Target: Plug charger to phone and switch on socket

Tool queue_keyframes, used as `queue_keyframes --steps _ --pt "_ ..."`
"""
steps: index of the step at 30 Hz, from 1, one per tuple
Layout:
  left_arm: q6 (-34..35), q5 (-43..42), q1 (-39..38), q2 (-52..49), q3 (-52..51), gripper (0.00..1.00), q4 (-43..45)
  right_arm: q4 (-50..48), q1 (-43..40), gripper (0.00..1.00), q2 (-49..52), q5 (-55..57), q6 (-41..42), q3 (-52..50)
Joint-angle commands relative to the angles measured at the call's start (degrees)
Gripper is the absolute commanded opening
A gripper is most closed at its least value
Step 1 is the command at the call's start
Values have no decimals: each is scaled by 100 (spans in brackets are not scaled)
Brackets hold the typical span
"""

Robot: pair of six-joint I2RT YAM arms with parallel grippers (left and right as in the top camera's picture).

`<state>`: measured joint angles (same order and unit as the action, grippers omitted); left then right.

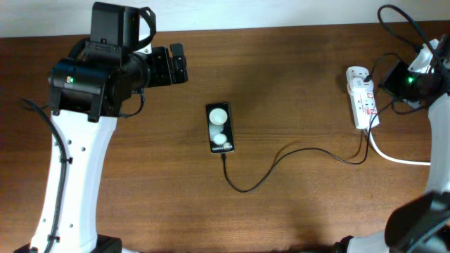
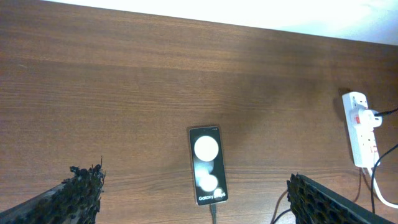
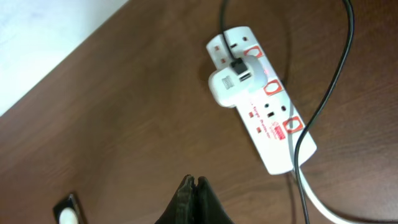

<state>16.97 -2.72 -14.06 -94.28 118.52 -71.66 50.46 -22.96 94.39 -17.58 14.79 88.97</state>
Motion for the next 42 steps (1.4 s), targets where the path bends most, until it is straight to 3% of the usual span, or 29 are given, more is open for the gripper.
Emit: queue_keyframes --steps 1,9,13,16,18,19,34,42 --pt "13 63 33 33 46 99 -7 192 348 4 -769 31 -413 -13" --pt "13 63 33 33 46 99 -7 1016 1445 6 -2205 31 -1226 -13" --pt "13 63 33 33 46 99 -7 1740 1878 12 -3093 28 -1764 -13" --pt "13 63 33 33 46 99 -7 2240 1919 34 -3541 26 -1849 -13" --pt "13 63 33 33 46 99 -7 2597 1919 58 -3825 26 -1843 -13" --pt "13 63 33 33 46 99 -4 2754 1919 99 -3921 28 -1843 -15" --pt "13 63 33 33 46 99 -4 3069 1919 99 -3901 81 -2059 -31" --pt "13 63 33 33 46 99 -4 1897 1921 99 -4612 632 -2059 -221"
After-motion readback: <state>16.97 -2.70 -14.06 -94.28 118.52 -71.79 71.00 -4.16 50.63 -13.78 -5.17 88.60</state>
